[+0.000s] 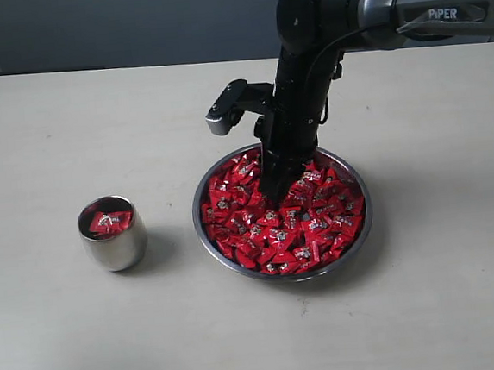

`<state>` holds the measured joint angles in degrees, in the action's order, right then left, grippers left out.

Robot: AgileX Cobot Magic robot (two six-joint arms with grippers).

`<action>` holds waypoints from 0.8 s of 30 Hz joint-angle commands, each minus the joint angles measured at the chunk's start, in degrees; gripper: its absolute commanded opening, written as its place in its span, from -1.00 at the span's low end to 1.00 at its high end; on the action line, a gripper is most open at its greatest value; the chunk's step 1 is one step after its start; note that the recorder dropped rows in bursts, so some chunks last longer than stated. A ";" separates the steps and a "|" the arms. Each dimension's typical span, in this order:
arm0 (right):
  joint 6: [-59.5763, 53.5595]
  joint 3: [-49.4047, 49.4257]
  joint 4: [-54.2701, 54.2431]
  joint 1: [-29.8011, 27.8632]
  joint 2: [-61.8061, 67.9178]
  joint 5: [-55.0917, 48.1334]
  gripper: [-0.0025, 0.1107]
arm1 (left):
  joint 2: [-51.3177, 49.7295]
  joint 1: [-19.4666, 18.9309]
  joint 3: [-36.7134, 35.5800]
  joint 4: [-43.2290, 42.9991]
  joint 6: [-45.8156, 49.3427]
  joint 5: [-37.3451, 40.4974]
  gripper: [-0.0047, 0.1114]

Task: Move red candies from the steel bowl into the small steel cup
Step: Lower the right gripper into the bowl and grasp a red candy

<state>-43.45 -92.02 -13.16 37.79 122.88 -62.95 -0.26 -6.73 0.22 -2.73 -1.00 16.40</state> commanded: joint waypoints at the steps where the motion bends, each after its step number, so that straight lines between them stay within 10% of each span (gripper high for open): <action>1: -0.03 -0.27 -0.07 -0.06 0.87 0.37 -0.45 | 0.26 -0.03 -0.22 0.16 -0.11 -0.11 -0.91; 24: -0.03 -0.27 2.13 -0.06 3.65 3.59 -0.45 | 0.26 -0.03 -0.22 0.16 -0.11 -0.11 -0.91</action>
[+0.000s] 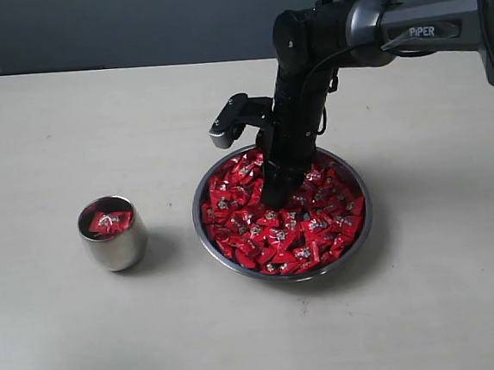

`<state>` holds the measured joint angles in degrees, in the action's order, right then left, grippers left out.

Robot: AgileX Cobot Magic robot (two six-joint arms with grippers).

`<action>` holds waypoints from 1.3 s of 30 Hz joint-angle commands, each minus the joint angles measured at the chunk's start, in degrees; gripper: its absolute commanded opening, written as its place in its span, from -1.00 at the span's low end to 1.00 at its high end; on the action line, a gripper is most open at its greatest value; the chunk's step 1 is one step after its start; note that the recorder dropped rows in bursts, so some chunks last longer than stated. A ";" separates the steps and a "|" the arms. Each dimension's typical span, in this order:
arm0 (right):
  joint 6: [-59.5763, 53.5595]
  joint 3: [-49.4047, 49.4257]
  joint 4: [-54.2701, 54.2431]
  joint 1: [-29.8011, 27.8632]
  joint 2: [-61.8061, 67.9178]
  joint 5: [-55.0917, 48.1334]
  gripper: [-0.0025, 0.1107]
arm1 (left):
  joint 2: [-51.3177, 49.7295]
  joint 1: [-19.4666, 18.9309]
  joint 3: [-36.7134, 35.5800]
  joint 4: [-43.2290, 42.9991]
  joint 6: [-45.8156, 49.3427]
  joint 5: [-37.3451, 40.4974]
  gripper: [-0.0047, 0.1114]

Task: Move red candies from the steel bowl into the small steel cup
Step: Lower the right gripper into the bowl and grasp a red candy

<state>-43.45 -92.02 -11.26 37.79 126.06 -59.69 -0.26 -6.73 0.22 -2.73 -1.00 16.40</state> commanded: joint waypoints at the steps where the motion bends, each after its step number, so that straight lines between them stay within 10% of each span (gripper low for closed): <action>1: 0.08 -0.27 0.08 -0.06 0.81 0.33 -0.45 | 0.26 -0.03 -0.22 0.16 -0.11 -0.11 -0.91; 15: 0.97 -0.27 -0.73 -0.06 1.15 0.33 -0.47 | 0.26 -0.03 -0.22 0.16 -0.11 -0.11 -0.91; 21: 1.11 -0.27 -0.73 -0.06 1.15 0.33 -0.97 | 0.26 -0.03 -0.22 0.16 -0.11 -0.11 -0.91; 39: 1.11 -0.39 0.73 -0.06 -1.01 -0.10 -0.97 | 0.26 -0.03 -0.22 0.16 -0.11 -0.11 -0.91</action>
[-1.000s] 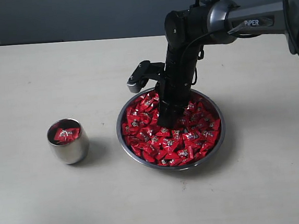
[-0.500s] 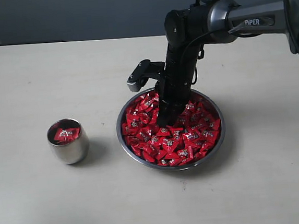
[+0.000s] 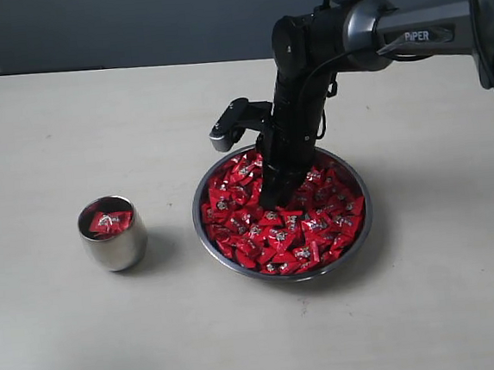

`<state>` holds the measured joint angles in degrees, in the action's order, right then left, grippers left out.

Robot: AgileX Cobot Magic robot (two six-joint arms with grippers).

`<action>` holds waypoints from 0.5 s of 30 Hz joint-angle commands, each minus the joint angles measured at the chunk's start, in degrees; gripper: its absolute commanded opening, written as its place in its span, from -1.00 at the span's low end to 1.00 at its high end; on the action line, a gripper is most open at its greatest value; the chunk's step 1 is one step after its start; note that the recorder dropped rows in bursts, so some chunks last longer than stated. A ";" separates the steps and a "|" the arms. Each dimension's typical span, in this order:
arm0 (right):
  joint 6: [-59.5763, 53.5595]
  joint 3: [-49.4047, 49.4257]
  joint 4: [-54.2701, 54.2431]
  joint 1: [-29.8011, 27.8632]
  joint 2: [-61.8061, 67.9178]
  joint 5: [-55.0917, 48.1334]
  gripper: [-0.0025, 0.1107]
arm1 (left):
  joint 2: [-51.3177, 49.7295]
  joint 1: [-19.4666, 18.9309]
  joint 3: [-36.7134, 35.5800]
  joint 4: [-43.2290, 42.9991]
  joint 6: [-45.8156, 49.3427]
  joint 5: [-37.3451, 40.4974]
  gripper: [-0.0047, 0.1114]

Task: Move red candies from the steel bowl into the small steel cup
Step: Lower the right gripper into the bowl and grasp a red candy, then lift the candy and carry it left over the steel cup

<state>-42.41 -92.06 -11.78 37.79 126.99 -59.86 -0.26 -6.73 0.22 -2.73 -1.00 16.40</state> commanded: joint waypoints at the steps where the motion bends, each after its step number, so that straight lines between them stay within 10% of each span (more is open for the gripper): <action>1: 0.21 -0.36 1.34 -0.06 -2.46 0.21 -0.97 | 0.26 -0.03 -0.22 0.16 -0.11 -0.11 -0.91; 15: 8.67 -0.36 5.06 -0.06 -8.73 6.76 -0.97 | 0.26 -0.03 -0.22 0.16 -0.11 -0.11 -0.91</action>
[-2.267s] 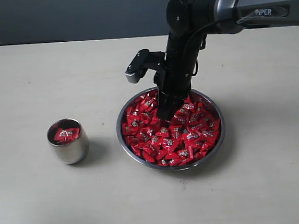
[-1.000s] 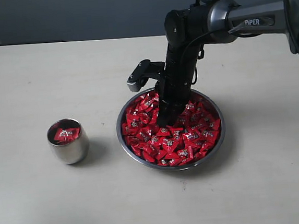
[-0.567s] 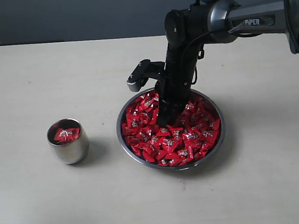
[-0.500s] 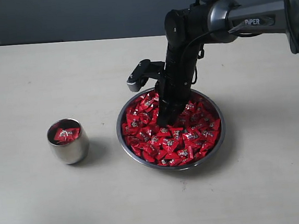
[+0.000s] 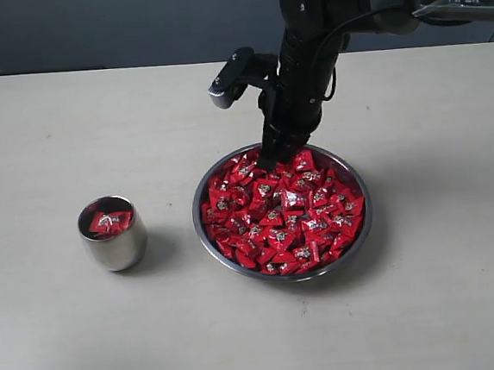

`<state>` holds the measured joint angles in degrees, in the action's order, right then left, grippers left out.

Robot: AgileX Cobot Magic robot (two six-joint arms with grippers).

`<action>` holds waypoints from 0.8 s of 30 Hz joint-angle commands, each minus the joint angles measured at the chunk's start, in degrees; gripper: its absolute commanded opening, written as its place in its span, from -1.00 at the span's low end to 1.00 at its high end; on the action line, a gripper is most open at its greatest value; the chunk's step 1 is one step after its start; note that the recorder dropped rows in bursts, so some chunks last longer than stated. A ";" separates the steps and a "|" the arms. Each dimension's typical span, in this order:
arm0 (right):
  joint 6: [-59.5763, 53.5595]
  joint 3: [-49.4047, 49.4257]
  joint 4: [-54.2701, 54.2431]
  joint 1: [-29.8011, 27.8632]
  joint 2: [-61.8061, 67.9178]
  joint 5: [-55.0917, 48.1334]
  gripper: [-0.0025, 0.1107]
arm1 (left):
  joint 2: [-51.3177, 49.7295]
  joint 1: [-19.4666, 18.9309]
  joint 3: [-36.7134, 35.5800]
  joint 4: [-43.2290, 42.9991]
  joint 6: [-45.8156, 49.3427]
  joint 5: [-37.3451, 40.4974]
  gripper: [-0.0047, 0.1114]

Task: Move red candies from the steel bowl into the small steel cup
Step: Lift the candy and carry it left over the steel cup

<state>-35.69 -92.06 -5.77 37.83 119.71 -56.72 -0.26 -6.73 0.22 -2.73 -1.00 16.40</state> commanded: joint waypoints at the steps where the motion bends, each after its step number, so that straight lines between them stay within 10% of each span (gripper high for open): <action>1: 2.12 -0.36 -1.85 -0.10 -1.71 4.56 -0.97 | 0.26 -0.03 -0.22 0.16 -0.11 -0.11 -0.91; 12: -3.94 -0.36 -25.39 -0.10 -2.28 15.82 -0.97 | 0.26 -0.03 -0.22 0.16 -0.11 -0.11 -0.91; 24: -27.85 -7.54 -40.73 2.82 0.89 5.26 -0.97 | 0.26 -0.03 -0.22 0.16 -0.11 -0.11 -0.91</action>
<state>-59.74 -96.27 -45.55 39.14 119.19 -47.93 -0.26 -6.73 0.22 -2.73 -1.00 16.40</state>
